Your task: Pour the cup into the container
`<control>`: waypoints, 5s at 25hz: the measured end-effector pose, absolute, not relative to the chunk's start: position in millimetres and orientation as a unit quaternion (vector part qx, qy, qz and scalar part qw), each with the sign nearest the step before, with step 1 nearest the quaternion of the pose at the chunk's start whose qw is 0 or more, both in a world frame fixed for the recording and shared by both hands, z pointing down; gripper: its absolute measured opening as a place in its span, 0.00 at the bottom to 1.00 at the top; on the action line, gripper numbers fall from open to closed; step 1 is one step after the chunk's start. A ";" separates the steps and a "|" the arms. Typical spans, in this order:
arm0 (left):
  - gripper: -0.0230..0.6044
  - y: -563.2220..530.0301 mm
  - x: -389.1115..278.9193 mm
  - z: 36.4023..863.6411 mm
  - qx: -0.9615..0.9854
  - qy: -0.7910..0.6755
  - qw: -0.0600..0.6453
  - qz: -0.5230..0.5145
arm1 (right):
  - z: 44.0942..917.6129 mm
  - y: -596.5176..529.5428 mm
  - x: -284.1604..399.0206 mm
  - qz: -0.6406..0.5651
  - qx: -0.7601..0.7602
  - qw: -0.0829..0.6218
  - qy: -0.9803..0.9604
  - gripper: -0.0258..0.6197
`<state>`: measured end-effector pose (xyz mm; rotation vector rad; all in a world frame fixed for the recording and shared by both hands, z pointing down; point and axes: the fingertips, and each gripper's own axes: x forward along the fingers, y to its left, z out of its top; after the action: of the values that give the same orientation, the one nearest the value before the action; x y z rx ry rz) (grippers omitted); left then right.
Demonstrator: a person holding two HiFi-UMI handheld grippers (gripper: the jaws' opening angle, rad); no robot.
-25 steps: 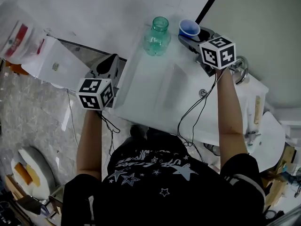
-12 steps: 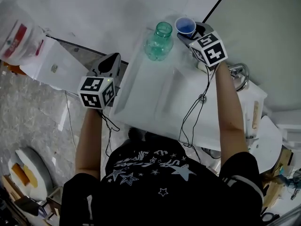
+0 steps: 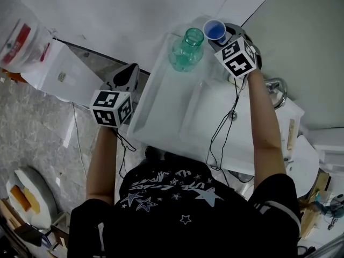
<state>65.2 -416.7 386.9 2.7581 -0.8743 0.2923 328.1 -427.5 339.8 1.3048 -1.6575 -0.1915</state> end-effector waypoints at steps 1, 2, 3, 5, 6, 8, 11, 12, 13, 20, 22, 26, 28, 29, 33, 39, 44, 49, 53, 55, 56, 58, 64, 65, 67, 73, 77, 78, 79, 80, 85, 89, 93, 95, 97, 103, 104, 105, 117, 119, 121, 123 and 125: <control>0.05 -417.9 65.0 387.8 0.942 -0.298 0.117 0.099 | 339.9 -428.6 328.4 -0.086 0.533 0.499 -0.677 0.45; 0.05 -419.1 64.7 388.4 0.942 -0.297 0.118 0.099 | 340.0 -429.8 328.4 -0.092 0.531 0.507 -0.673 0.45; 0.05 -420.3 64.3 388.7 0.942 -0.297 0.118 0.098 | 340.1 -430.9 328.3 -0.098 0.528 0.515 -0.669 0.45; 0.05 -422.5 63.7 388.9 0.943 -0.297 0.120 0.095 | 340.2 -433.0 328.3 -0.113 0.520 0.532 -0.659 0.44; 0.05 -423.4 63.7 389.1 0.943 -0.297 0.121 0.094 | 340.3 -434.0 328.4 -0.121 0.515 0.541 -0.654 0.44; 0.05 -424.8 64.0 389.9 0.943 -0.296 0.123 0.093 | 340.7 -436.1 328.7 -0.134 0.506 0.557 -0.645 0.44; 0.05 -426.9 63.9 392.0 0.942 -0.296 0.126 0.092 | 341.7 -439.3 328.9 -0.151 0.493 0.577 -0.633 0.44; 0.05 -427.4 63.9 392.6 0.942 -0.296 0.127 0.092 | 342.1 -440.1 329.5 -0.157 0.489 0.584 -0.629 0.44; 0.05 -427.7 64.0 392.8 0.942 -0.296 0.127 0.092 | 342.1 -440.7 330.0 -0.164 0.485 0.590 -0.625 0.43; 0.05 -429.5 64.6 391.8 0.942 -0.297 0.130 0.088 | 340.2 -442.2 329.5 -0.187 0.471 0.608 -0.612 0.43; 0.05 -429.3 65.1 392.0 0.942 -0.296 0.130 0.088 | 339.8 -442.7 330.6 -0.196 0.467 0.616 -0.604 0.43; 0.05 -429.3 65.4 390.9 0.942 -0.297 0.131 0.086 | 337.8 -444.5 332.0 -0.217 0.459 0.636 -0.581 0.43; 0.05 -428.0 66.3 390.7 0.942 -0.296 0.131 0.086 | 336.7 -444.2 332.6 -0.229 0.457 0.645 -0.568 0.42; 0.05 -427.2 66.8 390.6 0.942 -0.296 0.131 0.086 | 336.2 -444.0 332.9 -0.235 0.456 0.650 -0.561 0.42; 0.05 -425.9 67.3 390.4 0.942 -0.296 0.132 0.085 | 335.2 -444.8 331.5 -0.256 0.445 0.668 -0.539 0.42; 0.05 -428.5 65.5 391.8 0.942 -0.295 0.135 0.082 | 334.9 -449.7 329.6 -0.274 0.441 0.684 -0.513 0.42; 0.05 -427.6 66.8 390.1 0.943 -0.294 0.135 0.079 | 333.4 -452.1 331.0 -0.296 0.434 0.699 -0.485 0.42; 0.05 -427.8 63.1 389.8 0.942 -0.297 0.136 0.078 | 335.7 -452.4 329.3 -0.309 0.423 0.709 -0.472 0.42; 0.05 -428.4 60.0 390.7 0.942 -0.298 0.135 0.076 | 337.3 -453.0 328.6 -0.314 0.424 0.712 -0.464 0.42; 0.05 -427.4 59.5 390.3 0.942 -0.298 0.135 0.076 | 335.8 -453.7 328.3 -0.320 0.426 0.712 -0.457 0.42; 0.05 -426.8 59.2 389.8 0.942 -0.298 0.135 0.075 | 334.6 -453.9 327.6 -0.321 0.427 0.712 -0.456 0.42; 0.05 -426.0 57.9 388.5 0.942 -0.297 0.134 0.075 | 332.4 -454.5 325.6 -0.318 0.432 0.708 -0.459 0.42; 0.05 -422.3 49.1 386.5 0.941 -0.304 0.132 0.071 | 329.2 -452.7 327.8 -0.269 0.488 0.671 -0.489 0.42; 0.05 -421.5 47.4 386.0 0.940 -0.306 0.131 0.071 | 329.0 -452.0 329.3 -0.262 0.497 0.665 -0.492 0.42; 0.05 -419.2 43.7 384.6 0.939 -0.310 0.131 0.070 | 329.3 -450.8 330.7 -0.253 0.507 0.658 -0.496 0.42; 0.05 -410.2 36.3 381.3 0.937 -0.318 0.129 0.070 | 332.4 -445.8 329.5 -0.218 0.532 0.627 -0.525 0.42; 0.05 -402.0 32.4 380.2 0.936 -0.320 0.128 0.070 | 327.8 -440.7 323.9 -0.185 0.559 0.586 -0.557 0.42; 0.05 -399.7 31.3 379.8 0.936 -0.320 0.128 0.070 | 326.1 -439.0 321.6 -0.175 0.566 0.572 -0.567 0.42; 0.05 -397.2 30.1 379.2 0.936 -0.321 0.128 0.070 | 324.4 -436.8 319.0 -0.166 0.572 0.558 -0.577 0.42; 0.05 -394.6 28.9 378.5 0.936 -0.322 0.127 0.069 | 322.7 -433.8 316.0 -0.155 0.578 0.543 -0.589 0.42; 0.05 -379.7 23.1 375.7 0.933 -0.329 0.124 0.069 | 312.8 -413.7 297.9 -0.117 0.598 0.468 -0.641 0.42; 0.05 -366.7 18.2 374.7 0.932 -0.335 0.123 0.070 | 307.1 -397.5 281.5 -0.094 0.604 0.415 -0.674 0.42; 0.05 -354.1 12.3 376.9 0.929 -0.341 0.125 0.075 | 316.6 -380.8 259.5 -0.046 0.597 0.352 -0.719 0.42; 0.05 -348.9 8.9 378.9 0.927 -0.346 0.127 0.076 | 326.5 -373.4 249.2 -0.030 0.586 0.337 -0.736 0.42; 0.05 -344.1 5.6 381.5 0.925 -0.349 0.129 0.077 | 338.1 -366.4 238.1 -0.017 0.573 0.321 -0.754 0.42; 0.05 -331.1 -4.8 391.4 0.919 -0.360 0.138 0.085 | 377.4 -347.1 202.1 0.034 0.530 0.285 -0.798 0.42; 0.05 -329.2 -5.9 393.5 0.918 -0.361 0.139 0.086 | 383.6 -344.2 195.6 0.038 0.521 0.279 -0.806 0.43; 0.05 -327.1 -7.3 396.1 0.917 -0.362 0.141 0.087 | 389.7 -341.1 188.6 0.040 0.512 0.272 -0.814 0.43; 0.05 -301.7 -26.3 432.4 0.903 -0.382 0.163 0.107 | 459.9 -300.3 102.0 0.057 0.411 0.200 -0.888 0.43; 0.05 -297.7 -31.9 439.6 0.901 -0.385 0.169 0.111 | 471.9 -293.5 88.6 0.065 0.399 0.199 -0.893 0.43; 0.05 -291.9 -38.9 446.8 0.898 -0.387 0.176 0.115 | 482.7 -285.2 73.6 0.075 0.386 0.201 -0.897 0.43; 0.05 -286.9 -45.3 454.2 0.895 -0.388 0.183 0.119 | 495.2 -277.6 61.0 0.088 0.377 0.205 -0.899 0.43; 0.05 -283.0 -50.5 461.3 0.894 -0.387 0.190 0.124 | 510.3 -271.0 52.4 0.098 0.371 0.213 -0.898 0.43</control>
<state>-50.5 -283.0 461.3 2.5115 -1.0874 0.3479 52.4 -271.0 510.3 1.0306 -2.4941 0.2714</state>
